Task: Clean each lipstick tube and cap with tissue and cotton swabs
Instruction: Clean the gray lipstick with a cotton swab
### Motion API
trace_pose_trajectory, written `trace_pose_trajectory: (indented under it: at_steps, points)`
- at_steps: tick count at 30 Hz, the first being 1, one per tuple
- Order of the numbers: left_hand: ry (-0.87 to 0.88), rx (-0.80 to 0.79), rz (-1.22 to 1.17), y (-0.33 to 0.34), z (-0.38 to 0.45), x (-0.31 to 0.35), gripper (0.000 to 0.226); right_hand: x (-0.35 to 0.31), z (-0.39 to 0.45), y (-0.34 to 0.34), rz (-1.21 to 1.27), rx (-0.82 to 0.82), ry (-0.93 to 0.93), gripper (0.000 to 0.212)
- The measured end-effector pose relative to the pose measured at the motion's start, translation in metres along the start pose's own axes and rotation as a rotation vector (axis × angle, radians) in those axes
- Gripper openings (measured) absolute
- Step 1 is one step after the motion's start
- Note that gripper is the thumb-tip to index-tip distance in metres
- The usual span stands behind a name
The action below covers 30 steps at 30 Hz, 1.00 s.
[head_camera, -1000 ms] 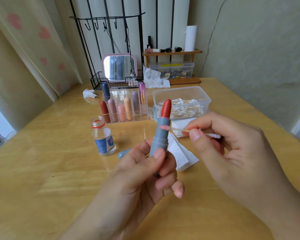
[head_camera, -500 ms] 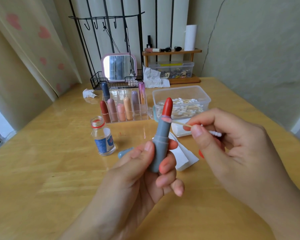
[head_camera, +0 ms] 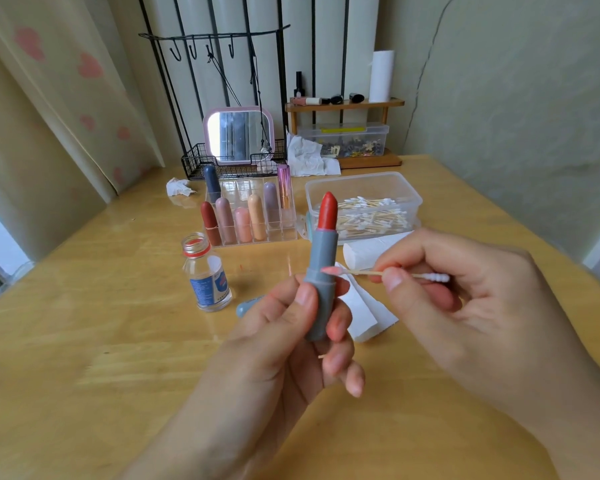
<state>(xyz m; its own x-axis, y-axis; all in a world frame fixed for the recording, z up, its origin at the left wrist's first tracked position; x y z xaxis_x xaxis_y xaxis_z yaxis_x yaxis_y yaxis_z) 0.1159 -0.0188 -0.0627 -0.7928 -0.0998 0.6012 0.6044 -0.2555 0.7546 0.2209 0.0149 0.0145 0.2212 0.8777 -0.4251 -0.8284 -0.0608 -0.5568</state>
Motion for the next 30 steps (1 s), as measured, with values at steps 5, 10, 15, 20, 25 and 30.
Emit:
trace_pose_trajectory:
  at_steps: [5,10,15,20,25,30]
  points:
    - [0.096,0.092,0.166,-0.003,-0.001,0.004,0.011,-0.011,0.000,0.007,-0.143,0.016,-0.069,0.014]
    - [0.133,0.109,0.209,-0.003,-0.003,0.008,0.008,-0.004,0.000,-0.002,-0.121,0.040,-0.028,0.015]
    - [0.135,0.120,0.229,-0.003,-0.003,0.009,0.009,-0.006,-0.001,0.007,-0.109,0.020,-0.023,0.016]
    - [0.136,0.107,0.187,-0.002,-0.003,0.009,0.015,0.000,-0.001,0.001,-0.068,0.023,0.013,0.015]
    - [0.106,0.074,0.163,-0.002,-0.002,0.007,0.015,0.002,-0.002,0.006,-0.032,0.007,0.025,0.014]
    - [0.035,0.002,0.067,0.001,0.001,0.000,0.028,0.005,-0.002,0.006,-0.005,0.001,0.039,0.015]
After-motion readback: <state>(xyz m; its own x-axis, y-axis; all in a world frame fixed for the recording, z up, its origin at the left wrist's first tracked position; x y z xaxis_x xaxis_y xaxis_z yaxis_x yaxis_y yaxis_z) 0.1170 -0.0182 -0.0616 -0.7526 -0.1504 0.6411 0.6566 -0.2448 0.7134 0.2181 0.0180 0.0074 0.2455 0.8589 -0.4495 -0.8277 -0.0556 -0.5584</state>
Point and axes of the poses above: each hand's wrist, its own z-axis towards the middle knuckle, its own y-axis out of the palm, x = y × z, the point moved 8 cm from there along z, towards the middle knuckle, and after that the axes turned 10 degrees about -z, right-handed, at the moved point
